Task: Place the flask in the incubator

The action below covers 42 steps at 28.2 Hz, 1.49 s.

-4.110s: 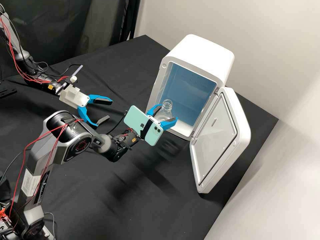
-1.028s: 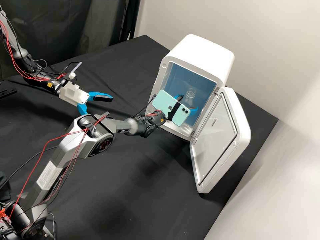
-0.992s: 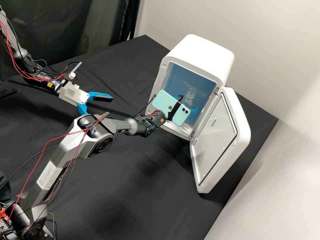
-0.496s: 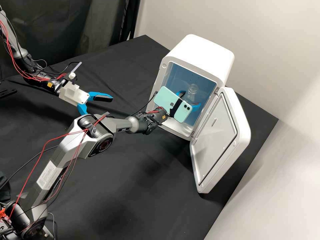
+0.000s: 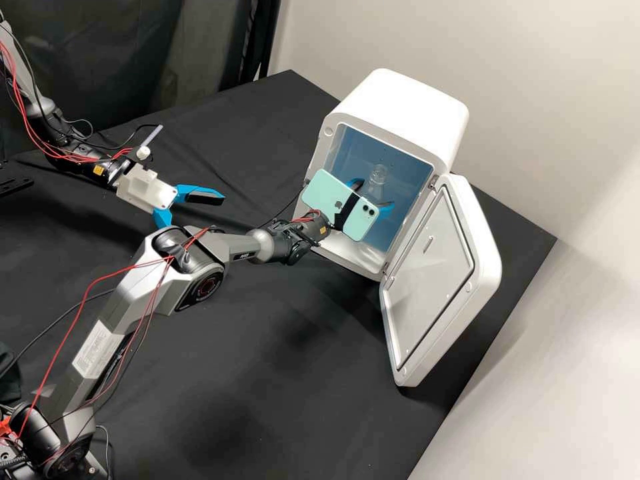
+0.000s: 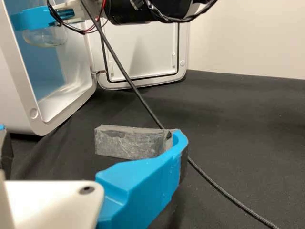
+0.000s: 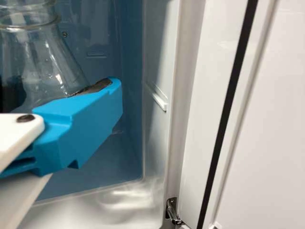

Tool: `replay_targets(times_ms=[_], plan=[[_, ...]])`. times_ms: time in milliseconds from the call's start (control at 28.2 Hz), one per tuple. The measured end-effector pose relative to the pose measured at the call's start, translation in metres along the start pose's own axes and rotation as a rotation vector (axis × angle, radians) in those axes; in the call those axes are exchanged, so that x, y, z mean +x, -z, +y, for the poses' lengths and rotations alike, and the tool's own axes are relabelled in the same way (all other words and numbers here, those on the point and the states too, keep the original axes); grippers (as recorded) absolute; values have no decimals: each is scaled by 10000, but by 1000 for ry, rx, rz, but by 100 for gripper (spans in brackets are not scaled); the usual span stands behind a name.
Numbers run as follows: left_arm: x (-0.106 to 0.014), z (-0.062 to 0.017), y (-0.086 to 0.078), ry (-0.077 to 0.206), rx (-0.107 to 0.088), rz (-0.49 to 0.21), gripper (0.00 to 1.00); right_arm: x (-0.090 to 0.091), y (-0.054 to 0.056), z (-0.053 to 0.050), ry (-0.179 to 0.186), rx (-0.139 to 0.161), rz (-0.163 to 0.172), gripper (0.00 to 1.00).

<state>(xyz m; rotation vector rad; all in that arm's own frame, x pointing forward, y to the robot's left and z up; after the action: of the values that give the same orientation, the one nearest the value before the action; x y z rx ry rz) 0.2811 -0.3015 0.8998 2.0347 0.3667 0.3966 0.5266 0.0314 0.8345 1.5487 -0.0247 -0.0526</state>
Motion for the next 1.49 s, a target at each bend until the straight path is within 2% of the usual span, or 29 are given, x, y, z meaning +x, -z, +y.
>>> replay_targets(times_ms=[177,248,425,531,815,992,1205,1488], plan=[[0,0,0,0,0,0,100,41,122,21,-3,0,22,0],[0,0,0,0,0,0,100,61,145,-2,-1,-1,29,0],[0,0,0,0,0,0,100,120,152,-43,9,-1,28,0],[-1,1,6,0,0,2,100,132,146,-51,25,-1,13,0],[-4,7,33,-2,-2,10,100,200,260,-20,10,-11,42,0],[-4,7,33,-2,-2,10,100,264,263,-22,19,-13,34,0],[-4,7,33,-2,-2,10,100,307,288,2,12,-30,41,0],[2,17,32,-6,-2,9,100,331,290,3,8,-32,45,0]])
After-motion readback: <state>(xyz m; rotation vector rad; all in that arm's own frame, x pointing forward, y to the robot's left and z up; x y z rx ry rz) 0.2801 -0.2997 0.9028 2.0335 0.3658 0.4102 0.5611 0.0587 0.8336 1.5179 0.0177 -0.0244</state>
